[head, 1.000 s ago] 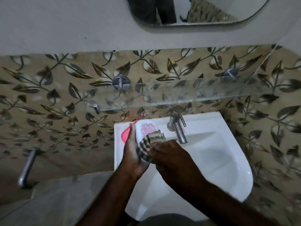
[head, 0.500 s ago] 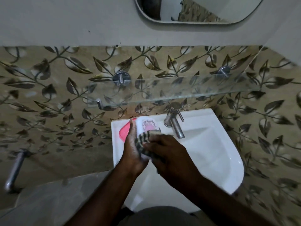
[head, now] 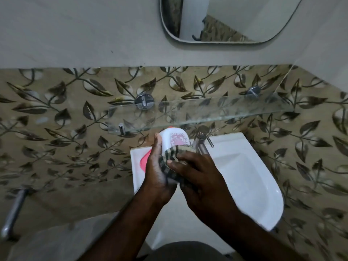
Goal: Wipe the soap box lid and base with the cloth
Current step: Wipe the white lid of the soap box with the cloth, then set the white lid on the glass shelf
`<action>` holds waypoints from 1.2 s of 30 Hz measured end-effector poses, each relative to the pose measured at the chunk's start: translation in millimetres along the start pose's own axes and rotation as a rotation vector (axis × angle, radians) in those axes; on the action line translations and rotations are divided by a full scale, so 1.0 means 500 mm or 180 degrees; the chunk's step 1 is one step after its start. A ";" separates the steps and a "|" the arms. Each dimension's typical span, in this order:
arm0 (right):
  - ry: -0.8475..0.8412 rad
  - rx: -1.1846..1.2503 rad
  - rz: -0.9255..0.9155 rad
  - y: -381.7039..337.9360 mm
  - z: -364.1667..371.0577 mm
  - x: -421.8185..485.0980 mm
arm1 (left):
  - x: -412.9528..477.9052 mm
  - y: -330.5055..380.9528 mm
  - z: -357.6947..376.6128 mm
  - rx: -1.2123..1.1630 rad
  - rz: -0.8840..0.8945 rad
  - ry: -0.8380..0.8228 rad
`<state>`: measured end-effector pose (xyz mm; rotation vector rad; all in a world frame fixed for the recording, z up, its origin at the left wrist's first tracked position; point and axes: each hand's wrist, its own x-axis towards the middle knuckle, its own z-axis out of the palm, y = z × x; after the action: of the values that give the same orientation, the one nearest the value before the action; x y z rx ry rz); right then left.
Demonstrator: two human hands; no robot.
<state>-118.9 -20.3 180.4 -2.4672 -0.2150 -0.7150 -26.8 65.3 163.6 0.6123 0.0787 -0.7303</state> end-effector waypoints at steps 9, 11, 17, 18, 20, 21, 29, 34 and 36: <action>0.0738 0.0455 0.0837 0.056 -0.020 0.039 | -0.010 0.005 0.050 0.0195 0.0170 -0.0126; 0.0493 0.0514 0.0576 0.030 -0.020 0.007 | -0.004 0.019 0.054 0.0171 0.0286 -0.0082; 0.0487 0.0167 0.0036 0.015 -0.036 0.061 | -0.012 0.003 0.066 0.0207 0.0196 -0.0044; 0.0542 0.0253 0.0167 0.030 -0.042 0.072 | -0.017 -0.006 0.070 0.0200 0.0171 -0.0040; 0.0576 0.0362 0.0324 0.058 -0.051 0.082 | -0.025 -0.019 0.081 0.0202 0.0082 -0.0056; 0.0546 0.0364 0.0298 0.062 -0.054 0.079 | -0.026 -0.024 0.082 0.0171 0.0057 -0.0055; 0.0360 0.0264 -0.0937 0.107 -0.079 -0.011 | 0.001 0.002 0.110 0.0279 0.0002 -0.0151; 0.0268 0.0566 0.0198 0.219 -0.094 -0.013 | 0.076 -0.018 0.146 0.0265 0.0185 0.0109; 0.0603 0.1478 0.1431 0.246 -0.096 -0.011 | 0.100 -0.020 0.162 0.0441 0.0328 0.0142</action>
<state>-108.7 -149.2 153.6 -1.8965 0.2195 -0.6120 -6.9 -15.1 211.5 0.7595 0.0377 -0.6258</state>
